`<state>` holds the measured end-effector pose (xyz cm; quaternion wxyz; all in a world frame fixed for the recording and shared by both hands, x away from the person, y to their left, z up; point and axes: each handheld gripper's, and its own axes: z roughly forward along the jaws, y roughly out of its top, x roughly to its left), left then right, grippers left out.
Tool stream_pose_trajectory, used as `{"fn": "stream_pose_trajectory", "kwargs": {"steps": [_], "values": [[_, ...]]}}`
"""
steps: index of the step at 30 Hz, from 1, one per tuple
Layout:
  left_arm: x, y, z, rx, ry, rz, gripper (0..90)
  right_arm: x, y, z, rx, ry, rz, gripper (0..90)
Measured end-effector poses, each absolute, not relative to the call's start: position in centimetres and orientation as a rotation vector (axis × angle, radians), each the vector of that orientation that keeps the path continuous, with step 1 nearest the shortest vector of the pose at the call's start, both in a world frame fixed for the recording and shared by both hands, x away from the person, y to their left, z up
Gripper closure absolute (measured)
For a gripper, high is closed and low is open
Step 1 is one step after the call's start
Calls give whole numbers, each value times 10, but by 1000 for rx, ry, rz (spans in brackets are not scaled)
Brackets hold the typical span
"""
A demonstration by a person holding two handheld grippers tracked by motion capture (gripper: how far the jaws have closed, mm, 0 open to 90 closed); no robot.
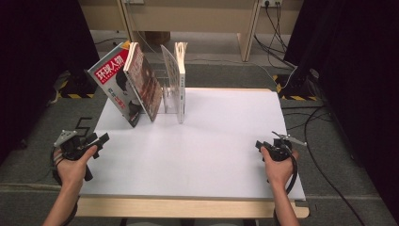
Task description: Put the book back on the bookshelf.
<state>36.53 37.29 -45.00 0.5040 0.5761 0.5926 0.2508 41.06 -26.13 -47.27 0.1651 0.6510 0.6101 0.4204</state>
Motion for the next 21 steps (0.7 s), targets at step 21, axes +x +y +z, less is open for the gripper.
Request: {"fn": "stream_pose_trajectory", "kwargs": {"steps": [21], "values": [[341,379,-478,1388,1439,606,399,410,-261,-475,1846,1744,1192,622]]}}
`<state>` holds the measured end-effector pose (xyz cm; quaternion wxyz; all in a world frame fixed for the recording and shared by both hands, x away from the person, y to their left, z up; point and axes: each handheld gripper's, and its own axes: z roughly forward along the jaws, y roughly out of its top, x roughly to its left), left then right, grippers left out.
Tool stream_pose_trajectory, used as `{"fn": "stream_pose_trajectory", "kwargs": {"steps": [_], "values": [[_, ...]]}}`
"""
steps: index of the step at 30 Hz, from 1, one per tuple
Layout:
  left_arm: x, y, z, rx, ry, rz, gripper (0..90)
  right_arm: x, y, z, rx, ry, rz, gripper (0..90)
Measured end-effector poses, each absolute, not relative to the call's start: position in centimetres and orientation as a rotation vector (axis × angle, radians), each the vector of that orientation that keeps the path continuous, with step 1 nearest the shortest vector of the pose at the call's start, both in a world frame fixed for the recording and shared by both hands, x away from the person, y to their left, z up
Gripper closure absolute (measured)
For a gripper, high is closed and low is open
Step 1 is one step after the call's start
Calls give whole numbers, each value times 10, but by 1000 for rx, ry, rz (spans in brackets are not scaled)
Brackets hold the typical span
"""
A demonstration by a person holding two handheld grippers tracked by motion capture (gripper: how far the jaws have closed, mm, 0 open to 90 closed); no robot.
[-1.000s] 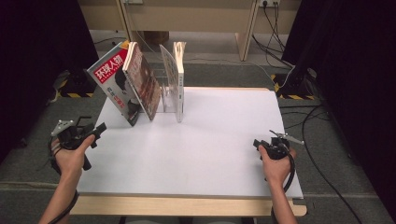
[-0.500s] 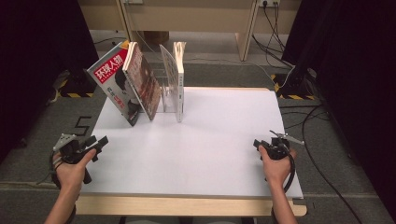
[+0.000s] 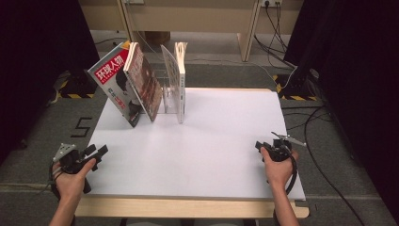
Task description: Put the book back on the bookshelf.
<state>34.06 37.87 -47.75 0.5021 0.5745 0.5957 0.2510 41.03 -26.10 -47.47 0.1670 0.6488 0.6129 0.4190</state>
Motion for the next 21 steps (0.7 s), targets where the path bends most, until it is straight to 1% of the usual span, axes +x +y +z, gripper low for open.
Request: {"fn": "stream_pose_trajectory", "kwargs": {"steps": [9,21], "values": [[333,380,-484,1365,1436,588,403,410,-262,-473,1839,1739,1196,622],[331,376,-487,1379,1426,577,404,409,-261,-473,1836,1744,1190,619]]}}
